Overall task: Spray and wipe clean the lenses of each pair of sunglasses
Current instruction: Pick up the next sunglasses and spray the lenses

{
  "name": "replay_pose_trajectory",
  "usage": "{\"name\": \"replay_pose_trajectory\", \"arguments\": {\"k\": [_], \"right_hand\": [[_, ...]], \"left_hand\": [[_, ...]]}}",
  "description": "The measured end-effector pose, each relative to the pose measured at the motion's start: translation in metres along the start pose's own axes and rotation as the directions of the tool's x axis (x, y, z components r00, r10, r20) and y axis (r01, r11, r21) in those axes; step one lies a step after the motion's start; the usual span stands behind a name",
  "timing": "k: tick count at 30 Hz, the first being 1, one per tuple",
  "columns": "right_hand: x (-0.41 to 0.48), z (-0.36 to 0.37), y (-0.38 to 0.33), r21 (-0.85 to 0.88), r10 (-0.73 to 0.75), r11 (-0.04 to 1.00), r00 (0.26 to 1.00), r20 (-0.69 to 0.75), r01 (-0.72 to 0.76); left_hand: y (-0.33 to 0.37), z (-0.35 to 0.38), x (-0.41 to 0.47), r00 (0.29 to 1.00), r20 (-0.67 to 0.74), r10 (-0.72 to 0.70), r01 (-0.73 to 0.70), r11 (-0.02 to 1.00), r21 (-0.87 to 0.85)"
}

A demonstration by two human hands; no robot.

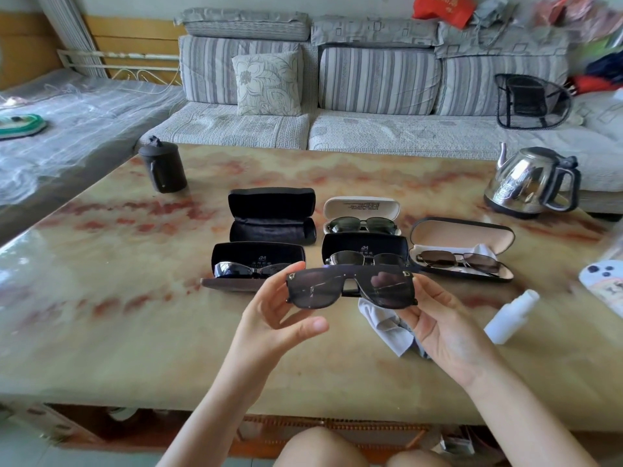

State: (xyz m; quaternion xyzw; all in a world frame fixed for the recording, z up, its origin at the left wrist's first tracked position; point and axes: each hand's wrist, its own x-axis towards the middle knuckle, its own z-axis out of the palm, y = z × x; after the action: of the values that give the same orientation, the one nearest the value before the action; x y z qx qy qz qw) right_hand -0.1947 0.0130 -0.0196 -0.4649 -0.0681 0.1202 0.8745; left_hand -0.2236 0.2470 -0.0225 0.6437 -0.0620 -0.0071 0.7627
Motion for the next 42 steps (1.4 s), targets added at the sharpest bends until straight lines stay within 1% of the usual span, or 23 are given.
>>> {"name": "replay_pose_trajectory", "arguments": {"k": [6, 9, 15, 19, 22, 24, 27, 31, 36, 39, 42], "right_hand": [[-0.005, 0.0, 0.007, -0.008, 0.026, 1.0, 1.0, 0.002, -0.026], [-0.005, -0.001, 0.011, -0.016, 0.013, 1.0, 1.0, -0.009, -0.013], [-0.008, 0.001, 0.013, 0.042, -0.006, 0.999, 1.0, 0.0, 0.006], [-0.007, 0.005, 0.013, 0.047, -0.027, 0.999, 1.0, 0.003, 0.027], [-0.007, 0.008, 0.015, 0.064, -0.035, 0.997, 0.997, 0.064, 0.03], [-0.006, 0.01, 0.014, 0.093, -0.041, 0.995, 0.996, 0.081, 0.034], [-0.004, 0.012, 0.01, 0.065, -0.052, 0.997, 0.997, 0.06, 0.048], [-0.007, 0.011, 0.004, -0.063, -0.049, 0.997, 0.997, 0.057, 0.053], [-0.006, 0.006, -0.001, -0.115, -0.009, 0.993, 0.999, -0.052, 0.003], [-0.006, 0.012, -0.006, -0.115, 0.001, 0.993, 0.998, -0.061, -0.008], [-0.003, 0.018, -0.018, -0.063, -0.002, 0.998, 0.993, -0.117, -0.006]], "left_hand": [[-0.002, 0.005, -0.003, 0.997, -0.063, 0.037, -0.04, 0.999, -0.036], [-0.003, 0.006, -0.003, 0.993, -0.096, 0.07, -0.071, 0.997, -0.015], [-0.003, 0.009, -0.007, 0.983, -0.159, 0.088, -0.086, 0.996, 0.02], [0.002, 0.015, -0.009, 0.983, -0.153, 0.103, -0.1, 0.995, 0.023], [0.003, 0.012, -0.007, 0.974, -0.157, 0.163, -0.159, 0.987, 0.033], [0.004, 0.011, -0.007, 0.967, -0.161, 0.196, -0.192, 0.981, 0.038], [0.007, 0.011, -0.008, 0.965, -0.122, 0.231, -0.224, 0.972, 0.074], [0.01, 0.005, -0.005, 0.965, -0.09, 0.247, -0.233, 0.961, 0.147], [0.011, -0.002, -0.006, 0.97, -0.009, 0.243, -0.232, 0.936, 0.266], [0.015, -0.006, -0.007, 0.983, 0.067, 0.172, -0.183, 0.947, 0.265], [0.033, -0.012, -0.002, 0.983, 0.183, 0.005, -0.046, 0.975, 0.219]]}}
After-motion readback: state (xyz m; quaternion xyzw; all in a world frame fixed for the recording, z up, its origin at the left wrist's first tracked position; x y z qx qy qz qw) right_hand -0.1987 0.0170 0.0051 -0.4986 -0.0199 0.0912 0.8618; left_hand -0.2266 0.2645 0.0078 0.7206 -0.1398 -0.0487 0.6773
